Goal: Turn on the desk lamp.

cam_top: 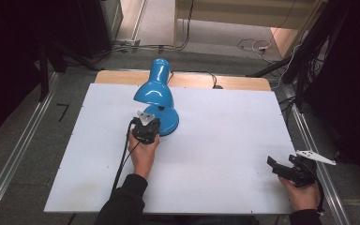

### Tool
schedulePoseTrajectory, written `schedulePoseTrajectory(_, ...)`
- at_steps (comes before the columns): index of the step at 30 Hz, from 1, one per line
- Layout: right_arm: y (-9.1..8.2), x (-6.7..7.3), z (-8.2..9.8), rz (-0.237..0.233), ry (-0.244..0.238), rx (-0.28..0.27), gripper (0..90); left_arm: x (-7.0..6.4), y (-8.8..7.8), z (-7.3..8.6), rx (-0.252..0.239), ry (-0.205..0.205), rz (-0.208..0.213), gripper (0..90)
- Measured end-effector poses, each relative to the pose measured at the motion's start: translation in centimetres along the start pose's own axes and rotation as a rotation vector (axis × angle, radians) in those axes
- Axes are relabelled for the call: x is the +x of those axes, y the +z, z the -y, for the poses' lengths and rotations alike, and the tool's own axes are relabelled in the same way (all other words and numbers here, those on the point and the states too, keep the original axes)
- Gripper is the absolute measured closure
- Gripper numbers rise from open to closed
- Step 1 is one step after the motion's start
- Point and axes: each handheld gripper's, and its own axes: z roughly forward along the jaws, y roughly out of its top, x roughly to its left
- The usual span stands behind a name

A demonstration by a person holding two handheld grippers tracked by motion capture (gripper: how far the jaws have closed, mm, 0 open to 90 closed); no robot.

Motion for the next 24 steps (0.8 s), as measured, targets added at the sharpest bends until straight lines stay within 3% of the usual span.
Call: schedulePoseTrajectory(24,0.01,0.01,0.00,-0.001,0.001,0.001,7.3,-0.14,-0.05,0.20,-0.011,0.020,-0.009,90.0)
